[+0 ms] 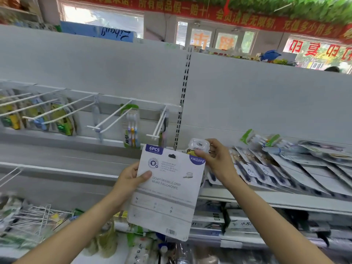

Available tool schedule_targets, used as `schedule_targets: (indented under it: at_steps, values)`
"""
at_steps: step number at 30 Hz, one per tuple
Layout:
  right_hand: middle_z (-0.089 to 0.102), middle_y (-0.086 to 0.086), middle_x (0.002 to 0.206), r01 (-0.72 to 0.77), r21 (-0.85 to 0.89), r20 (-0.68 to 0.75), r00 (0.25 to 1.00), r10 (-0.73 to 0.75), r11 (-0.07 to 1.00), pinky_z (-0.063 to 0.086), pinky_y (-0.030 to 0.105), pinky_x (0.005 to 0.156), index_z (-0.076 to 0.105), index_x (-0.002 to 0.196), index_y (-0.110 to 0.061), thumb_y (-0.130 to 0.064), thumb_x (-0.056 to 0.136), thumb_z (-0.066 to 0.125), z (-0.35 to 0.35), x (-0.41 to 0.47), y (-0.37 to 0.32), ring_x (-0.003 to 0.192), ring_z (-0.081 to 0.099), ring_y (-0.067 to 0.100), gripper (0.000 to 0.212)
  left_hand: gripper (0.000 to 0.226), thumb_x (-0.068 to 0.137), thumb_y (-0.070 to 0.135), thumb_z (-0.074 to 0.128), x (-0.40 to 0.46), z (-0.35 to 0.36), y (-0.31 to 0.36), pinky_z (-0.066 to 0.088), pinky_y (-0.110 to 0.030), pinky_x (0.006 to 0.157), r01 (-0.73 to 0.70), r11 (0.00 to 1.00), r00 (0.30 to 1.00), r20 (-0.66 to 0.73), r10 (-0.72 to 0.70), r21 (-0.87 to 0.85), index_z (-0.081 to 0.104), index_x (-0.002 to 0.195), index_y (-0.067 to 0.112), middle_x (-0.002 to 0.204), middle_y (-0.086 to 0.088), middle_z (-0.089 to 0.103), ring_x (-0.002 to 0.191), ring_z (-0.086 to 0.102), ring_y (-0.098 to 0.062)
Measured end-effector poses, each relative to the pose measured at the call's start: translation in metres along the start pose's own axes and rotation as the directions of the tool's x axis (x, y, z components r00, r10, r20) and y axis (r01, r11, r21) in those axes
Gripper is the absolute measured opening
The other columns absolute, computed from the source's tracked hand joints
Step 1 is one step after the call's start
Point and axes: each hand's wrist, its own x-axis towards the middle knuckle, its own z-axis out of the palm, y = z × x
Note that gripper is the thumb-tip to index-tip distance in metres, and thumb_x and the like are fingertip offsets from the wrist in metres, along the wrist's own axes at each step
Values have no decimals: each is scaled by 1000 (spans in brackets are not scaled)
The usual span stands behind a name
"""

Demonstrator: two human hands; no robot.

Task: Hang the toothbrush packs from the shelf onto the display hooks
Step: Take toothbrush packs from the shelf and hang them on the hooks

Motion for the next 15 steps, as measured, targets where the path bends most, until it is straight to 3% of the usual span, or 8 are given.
schedule_targets:
  at_steps: [3,9,15]
  values:
    - [75,5,102,15,-59,27,1000,-13,998,61,43,77,63,105,-14,-15,86,75,26,-8,1,94,73,23,23,87,46,58,91,-10,-30,-4,61,-32,72,-10,1000,1000,-19,10,-11,66,115,11,108,-11,75,94,74,-29]
    - [76,5,102,-8,-42,38,999,10,999,58,52,84,62,110,-13,-14,85,77,101,-19,-7,94,73,23,29,88,47,52,92,-32,-116,-4,62,-35,75,-14,1000,998,-54,14,10,64,118,8,110,-12,75,97,73,-33]
    - [77,4,103,-22,20,48,999,21,1000,59,49,85,65,110,-17,-21,82,80,215,-25,-28,96,74,22,32,35,86,2,70,-56,-231,11,62,-34,78,-12,999,995,-96,17,52,62,120,4,109,-12,75,99,71,-34]
